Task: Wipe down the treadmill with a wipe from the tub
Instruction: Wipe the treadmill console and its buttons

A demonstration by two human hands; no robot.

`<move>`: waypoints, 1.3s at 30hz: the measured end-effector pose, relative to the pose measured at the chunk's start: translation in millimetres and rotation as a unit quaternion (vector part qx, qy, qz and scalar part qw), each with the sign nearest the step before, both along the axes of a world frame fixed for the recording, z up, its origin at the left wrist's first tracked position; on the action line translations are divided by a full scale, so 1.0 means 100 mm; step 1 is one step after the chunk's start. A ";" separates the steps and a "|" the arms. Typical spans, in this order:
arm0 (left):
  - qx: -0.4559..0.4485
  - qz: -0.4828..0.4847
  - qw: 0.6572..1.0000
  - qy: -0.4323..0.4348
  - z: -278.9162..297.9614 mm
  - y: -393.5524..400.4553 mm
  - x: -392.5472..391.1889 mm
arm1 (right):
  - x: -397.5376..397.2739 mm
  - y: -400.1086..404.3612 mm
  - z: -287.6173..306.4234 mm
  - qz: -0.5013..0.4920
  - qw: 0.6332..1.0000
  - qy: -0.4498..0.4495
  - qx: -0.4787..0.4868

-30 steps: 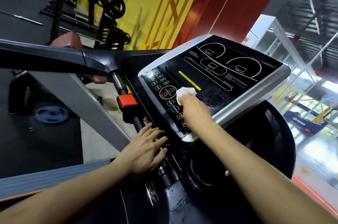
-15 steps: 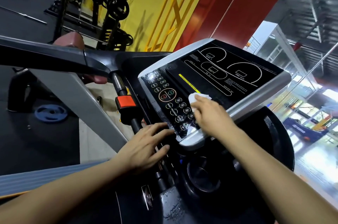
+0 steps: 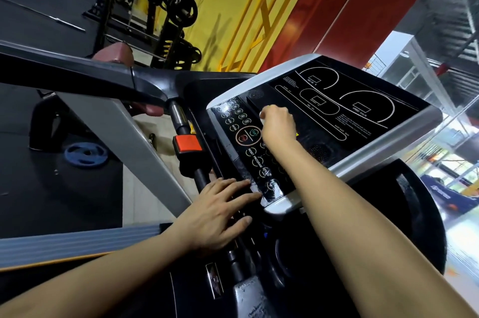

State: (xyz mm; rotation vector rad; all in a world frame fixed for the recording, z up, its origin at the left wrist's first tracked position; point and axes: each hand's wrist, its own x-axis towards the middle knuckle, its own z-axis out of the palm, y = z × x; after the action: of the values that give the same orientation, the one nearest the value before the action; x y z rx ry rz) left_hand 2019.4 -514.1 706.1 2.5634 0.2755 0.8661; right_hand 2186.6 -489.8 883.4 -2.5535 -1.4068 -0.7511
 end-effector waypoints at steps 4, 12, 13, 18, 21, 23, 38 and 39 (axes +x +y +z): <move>-0.011 -0.009 1.000 0.012 0.02 -0.01 -0.01 | -0.01 -0.15 0.06 -0.004 1.000 0.018 -0.007; 0.011 0.004 1.000 -0.008 0.02 -0.01 -0.01 | -0.20 -1.41 0.02 -0.011 0.999 -0.022 -0.046; 0.014 0.011 1.000 -0.012 0.01 -0.01 -0.01 | -0.23 -1.45 0.00 0.005 0.997 -0.047 -0.065; 0.042 0.041 0.998 -0.011 -0.14 0.06 -0.12 | -0.33 -1.26 -0.29 0.085 0.979 -0.071 -0.172; 0.036 0.038 0.999 -0.003 -0.17 0.06 -0.16 | -0.24 -0.92 -0.30 0.042 0.985 -0.048 -0.159; 0.043 0.038 0.998 -0.002 -0.17 0.05 -0.16 | -0.22 -0.69 -0.35 0.055 0.984 -0.064 -0.156; 0.040 0.036 0.999 -0.006 -0.24 0.08 -0.09 | -0.31 -0.94 -0.46 0.084 0.983 -0.046 -0.157; 0.042 0.037 0.998 -0.012 -0.24 0.08 -0.09 | -0.38 -1.02 -0.52 0.111 0.977 -0.032 -0.178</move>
State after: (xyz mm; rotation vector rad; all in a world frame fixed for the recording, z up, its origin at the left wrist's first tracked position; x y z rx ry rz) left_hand 2010.7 -506.1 682.2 2.6319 0.3364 0.9546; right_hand 2148.4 -592.2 831.1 -2.5706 -1.9653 -0.5948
